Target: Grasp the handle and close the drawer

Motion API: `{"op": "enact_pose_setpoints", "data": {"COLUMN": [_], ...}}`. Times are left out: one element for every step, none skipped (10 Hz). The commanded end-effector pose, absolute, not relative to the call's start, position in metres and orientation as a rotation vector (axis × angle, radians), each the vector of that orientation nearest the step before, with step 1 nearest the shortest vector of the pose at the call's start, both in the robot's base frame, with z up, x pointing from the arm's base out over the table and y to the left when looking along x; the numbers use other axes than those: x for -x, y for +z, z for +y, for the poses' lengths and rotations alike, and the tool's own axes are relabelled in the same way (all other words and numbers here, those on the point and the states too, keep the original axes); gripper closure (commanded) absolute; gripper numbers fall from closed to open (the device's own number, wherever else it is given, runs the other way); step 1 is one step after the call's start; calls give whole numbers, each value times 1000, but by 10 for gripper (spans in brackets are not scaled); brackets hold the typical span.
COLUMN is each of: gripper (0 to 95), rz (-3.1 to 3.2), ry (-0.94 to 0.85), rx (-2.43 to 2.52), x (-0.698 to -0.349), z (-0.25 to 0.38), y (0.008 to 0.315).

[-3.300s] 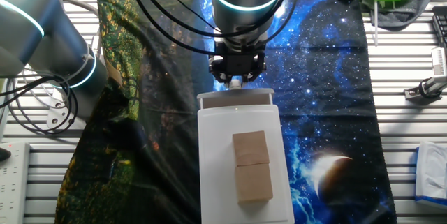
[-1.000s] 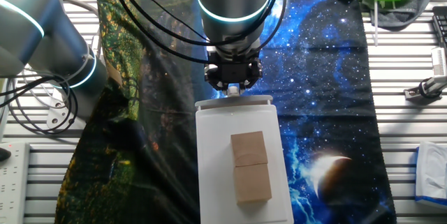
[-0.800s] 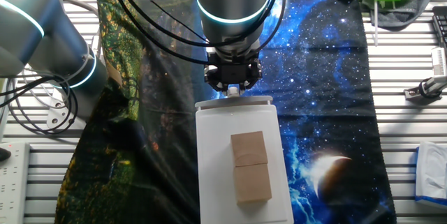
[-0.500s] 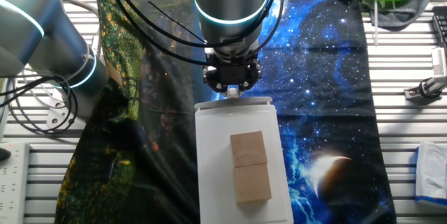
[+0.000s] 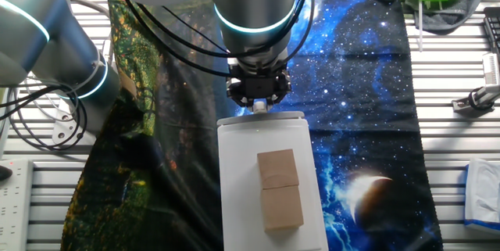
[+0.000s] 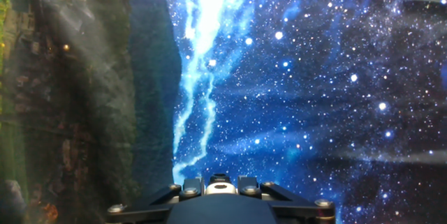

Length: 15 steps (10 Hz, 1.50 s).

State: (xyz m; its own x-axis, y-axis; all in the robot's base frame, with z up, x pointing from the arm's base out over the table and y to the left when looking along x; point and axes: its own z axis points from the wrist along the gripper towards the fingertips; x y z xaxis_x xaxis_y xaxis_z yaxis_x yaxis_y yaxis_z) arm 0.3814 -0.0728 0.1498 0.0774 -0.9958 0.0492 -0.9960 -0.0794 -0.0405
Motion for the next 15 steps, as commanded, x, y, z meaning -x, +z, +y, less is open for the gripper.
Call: {"op": "enact_pose_setpoints", "data": {"gripper": [950,950,950,950,950,950,950,950,950,950,950,950,950,950,950], "rz": [-2137,-2142,-2145,-2150,-2155,-2168,-2176,-2176,-2177,-2176,-2177,-2176,-2172,-2169,-2161], "ry": [96,96,98,107,115,112,104,108,108,110,110,113,116,119,125], "rx": [-2303,-2300,-2301,-2313,-2316,-2317,-2321,-2324,-2325,-2325,-2328,-2330,-2332,-2335,-2348], "x": [-381,-381,-381,-380,-380,-380,-380,-380,-380,-380,-380,-380,-379,-379,-379], "z": [-73,-73,-73,-73,-73,-74,-75,-75,-75,-75,-75,-75,-76,-76,-77], "y": [150,150,150,150,150,151,152,153,153,153,152,152,152,152,152]}}
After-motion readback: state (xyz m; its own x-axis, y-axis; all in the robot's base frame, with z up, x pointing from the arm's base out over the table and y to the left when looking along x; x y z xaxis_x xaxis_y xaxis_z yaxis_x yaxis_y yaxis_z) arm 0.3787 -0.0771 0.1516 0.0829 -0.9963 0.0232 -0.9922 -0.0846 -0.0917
